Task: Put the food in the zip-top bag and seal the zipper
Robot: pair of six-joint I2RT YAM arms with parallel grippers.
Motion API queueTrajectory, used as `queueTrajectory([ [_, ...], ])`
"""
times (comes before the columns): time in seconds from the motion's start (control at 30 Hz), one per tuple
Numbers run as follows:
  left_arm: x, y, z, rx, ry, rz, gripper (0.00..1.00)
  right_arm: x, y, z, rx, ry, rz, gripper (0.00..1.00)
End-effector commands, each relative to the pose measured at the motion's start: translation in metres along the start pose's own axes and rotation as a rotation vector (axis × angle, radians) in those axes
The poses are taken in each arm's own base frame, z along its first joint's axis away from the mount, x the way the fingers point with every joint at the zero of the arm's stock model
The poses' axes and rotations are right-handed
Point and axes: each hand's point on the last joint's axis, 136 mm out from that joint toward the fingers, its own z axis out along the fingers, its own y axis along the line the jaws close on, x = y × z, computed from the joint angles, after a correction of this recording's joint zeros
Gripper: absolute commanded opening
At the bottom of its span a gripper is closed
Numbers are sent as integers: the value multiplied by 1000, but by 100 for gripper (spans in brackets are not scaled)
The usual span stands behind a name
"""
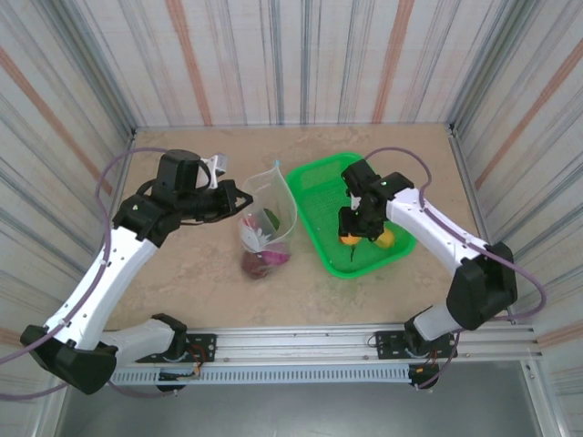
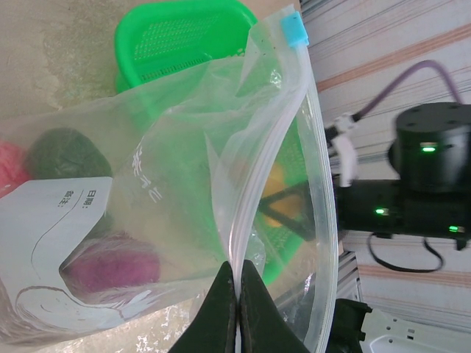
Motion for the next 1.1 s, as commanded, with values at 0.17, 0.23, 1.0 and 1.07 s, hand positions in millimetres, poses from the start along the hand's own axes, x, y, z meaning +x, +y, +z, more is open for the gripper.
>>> queueTrajectory([
  [0.17, -11, -10, 3, 32, -2, -7, 0, -22, 34, -98, -142, -200, -65, 51],
  [0.23, -11, -10, 6, 40, 3, -16, 0, -28, 51, -121, -210, -246, -92, 51],
  [1.0, -16, -22, -8, 34, 10, -25, 0, -50, 214, -105, -399, -278, -442, 51],
  [1.07, -16, -22, -9, 33, 5, -26, 0, -54, 207, -91, -340, -268, -418, 51],
])
